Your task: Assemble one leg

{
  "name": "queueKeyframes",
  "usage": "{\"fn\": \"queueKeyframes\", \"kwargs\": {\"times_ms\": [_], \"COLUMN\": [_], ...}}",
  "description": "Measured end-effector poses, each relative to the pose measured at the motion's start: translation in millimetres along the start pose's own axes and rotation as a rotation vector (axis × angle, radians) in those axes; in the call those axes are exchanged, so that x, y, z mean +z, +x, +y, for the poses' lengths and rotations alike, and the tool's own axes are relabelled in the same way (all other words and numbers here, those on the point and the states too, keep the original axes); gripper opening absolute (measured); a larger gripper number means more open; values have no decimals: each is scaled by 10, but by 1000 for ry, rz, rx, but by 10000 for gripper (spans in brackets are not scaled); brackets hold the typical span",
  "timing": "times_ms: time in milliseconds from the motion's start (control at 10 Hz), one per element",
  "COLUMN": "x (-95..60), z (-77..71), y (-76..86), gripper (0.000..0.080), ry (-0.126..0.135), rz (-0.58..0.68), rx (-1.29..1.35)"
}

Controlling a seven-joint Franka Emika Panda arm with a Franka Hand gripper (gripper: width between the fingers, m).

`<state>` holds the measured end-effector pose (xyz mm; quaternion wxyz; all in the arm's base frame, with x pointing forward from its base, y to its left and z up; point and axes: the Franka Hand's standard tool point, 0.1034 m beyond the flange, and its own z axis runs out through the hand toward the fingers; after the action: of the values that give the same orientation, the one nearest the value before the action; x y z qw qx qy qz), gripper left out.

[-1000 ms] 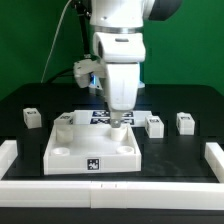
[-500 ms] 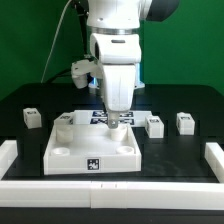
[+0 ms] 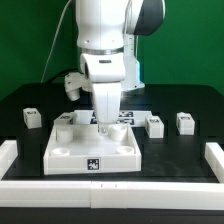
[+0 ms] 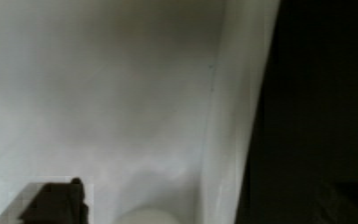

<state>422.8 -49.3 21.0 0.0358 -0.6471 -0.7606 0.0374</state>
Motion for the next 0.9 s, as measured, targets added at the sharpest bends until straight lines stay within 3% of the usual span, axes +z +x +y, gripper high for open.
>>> {"fn": "queueKeyframes", "kwargs": {"times_ms": [200, 500, 700, 800, 900], "x": [129, 131, 133, 133, 133], "z": [-49, -25, -28, -28, -29], "y": [-1, -8, -8, -9, -9], "gripper": [650, 650, 408, 408, 224], "ry": [14, 7, 8, 8, 8], "rz": [9, 8, 9, 9, 9], "rx": [7, 9, 10, 10, 10]}}
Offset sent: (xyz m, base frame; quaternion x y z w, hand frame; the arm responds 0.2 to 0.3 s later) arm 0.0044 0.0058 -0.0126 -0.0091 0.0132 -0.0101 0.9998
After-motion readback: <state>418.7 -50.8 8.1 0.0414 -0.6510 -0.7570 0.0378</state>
